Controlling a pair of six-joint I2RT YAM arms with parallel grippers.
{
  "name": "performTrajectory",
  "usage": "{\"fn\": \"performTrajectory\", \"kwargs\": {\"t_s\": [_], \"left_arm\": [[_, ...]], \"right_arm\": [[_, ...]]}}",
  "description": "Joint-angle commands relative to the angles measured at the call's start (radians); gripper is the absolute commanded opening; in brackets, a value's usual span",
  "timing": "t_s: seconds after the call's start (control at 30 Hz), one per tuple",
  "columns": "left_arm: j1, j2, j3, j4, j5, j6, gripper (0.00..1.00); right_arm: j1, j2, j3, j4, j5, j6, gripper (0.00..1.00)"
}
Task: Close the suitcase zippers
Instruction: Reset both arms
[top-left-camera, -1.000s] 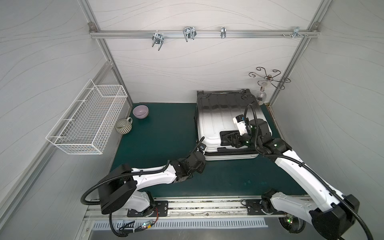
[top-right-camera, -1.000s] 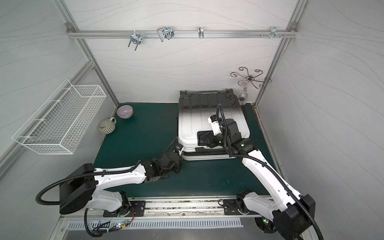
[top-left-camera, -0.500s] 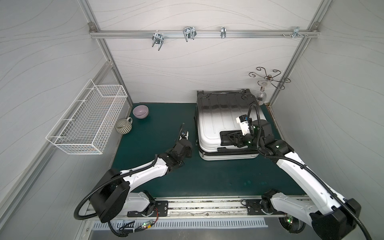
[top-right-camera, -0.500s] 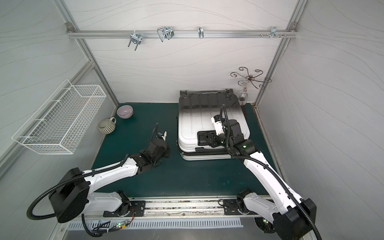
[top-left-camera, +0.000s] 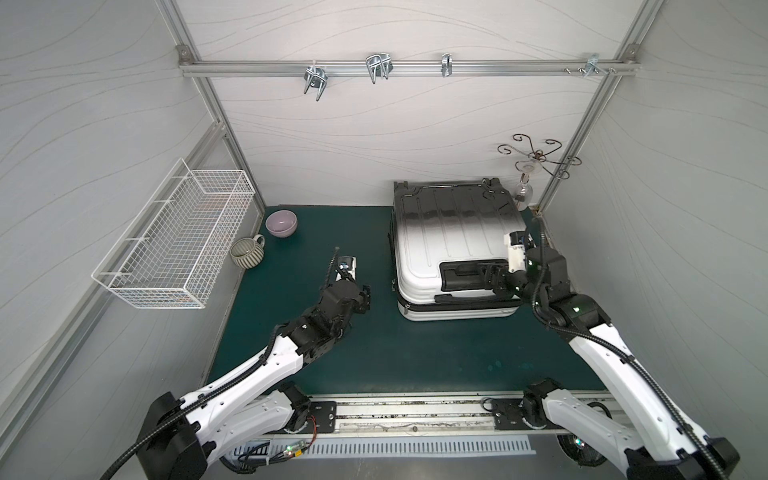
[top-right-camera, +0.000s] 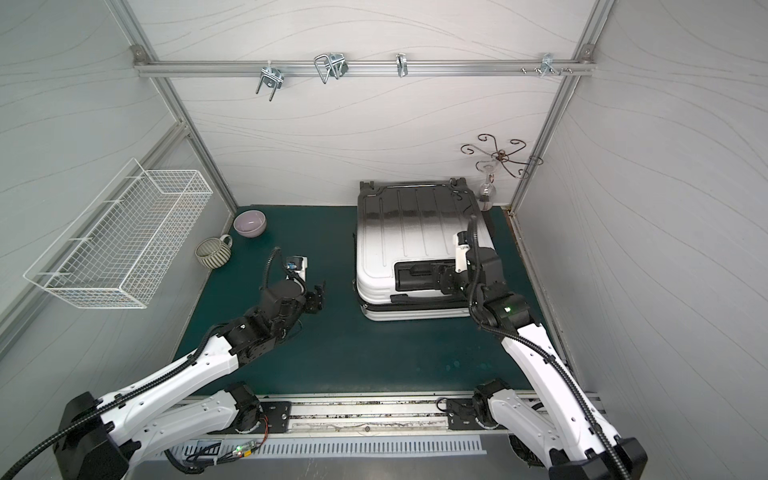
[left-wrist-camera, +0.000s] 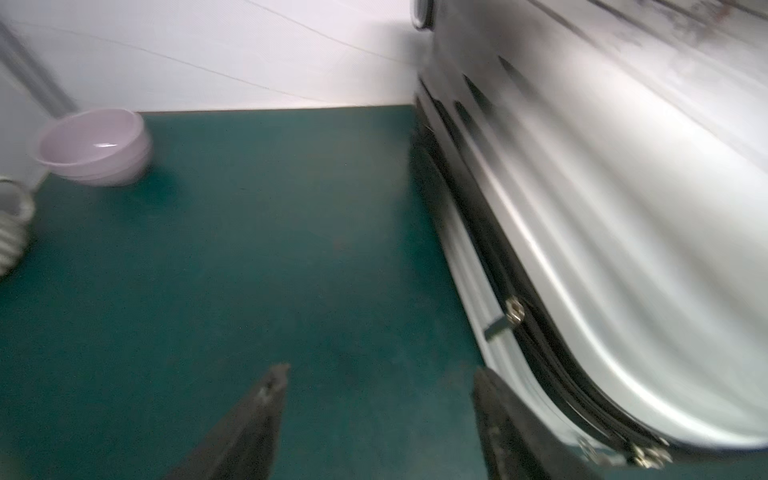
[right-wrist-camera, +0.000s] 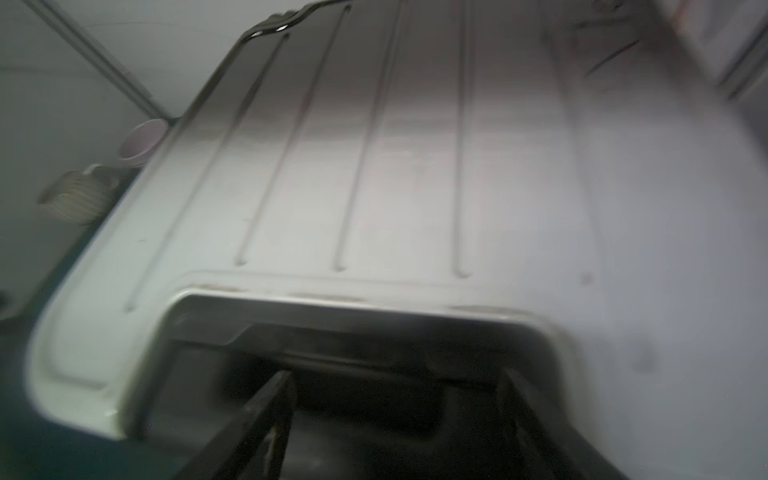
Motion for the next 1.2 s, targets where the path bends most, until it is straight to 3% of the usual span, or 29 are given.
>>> {"fn": "performTrajectory", "kwargs": {"t_s": [0.0, 0.13, 0.27, 0.33, 0.47, 0.57, 0.63, 0.7, 0.73, 0.8, 0.87, 1.17], "left_arm": [[0.070, -0.010, -0.002, 0.095, -0.314, 0.182, 0.78], [0.304, 0.006, -0.108, 0.262, -0.356, 0.090, 0.78], [0.432, 0.101, -0.220, 0.475, -0.292, 0.125, 0.78], [0.489, 0.158, -0.269, 0.609, -0.192, 0.136, 0.80], [0.608, 0.299, -0.316, 0.800, 0.111, 0.100, 0.80], [0.634, 0.401, -0.303, 0.911, 0.179, 0.180, 0.80], [0.675, 0.445, -0.289, 0.931, 0.236, 0.154, 0.80], [0.697, 0.524, -0.286, 0.991, 0.256, 0.127, 0.88], [0.697, 0.566, -0.282, 1.026, 0.246, 0.126, 0.99], [0.698, 0.607, -0.246, 1.008, 0.220, 0.133, 1.00], [0.696, 0.588, -0.213, 0.907, 0.231, 0.124, 1.00], [0.685, 0.596, -0.215, 0.925, 0.216, 0.135, 1.00]], "right_arm": [[-0.031, -0.031, -0.227, 0.340, 0.296, -0.163, 0.91], [-0.128, 0.029, -0.354, 0.529, 0.374, -0.106, 0.91], [-0.146, 0.126, -0.456, 0.768, 0.368, -0.138, 0.91], [-0.145, 0.207, -0.485, 0.883, 0.347, -0.185, 0.96], [-0.153, 0.378, -0.530, 1.095, 0.324, -0.192, 0.97], [-0.157, 0.497, -0.549, 1.265, 0.263, -0.233, 0.99], [-0.160, 0.550, -0.551, 1.326, 0.191, -0.255, 0.99], [-0.159, 0.638, -0.560, 1.428, 0.152, -0.282, 0.99], [-0.160, 0.693, -0.577, 1.525, 0.125, -0.304, 0.99], [-0.160, 0.767, -0.602, 1.659, 0.138, -0.308, 0.99], [-0.151, 0.758, -0.599, 1.630, 0.149, -0.312, 0.99], [-0.170, 0.736, -0.519, 1.452, 0.219, -0.259, 0.99]]}}
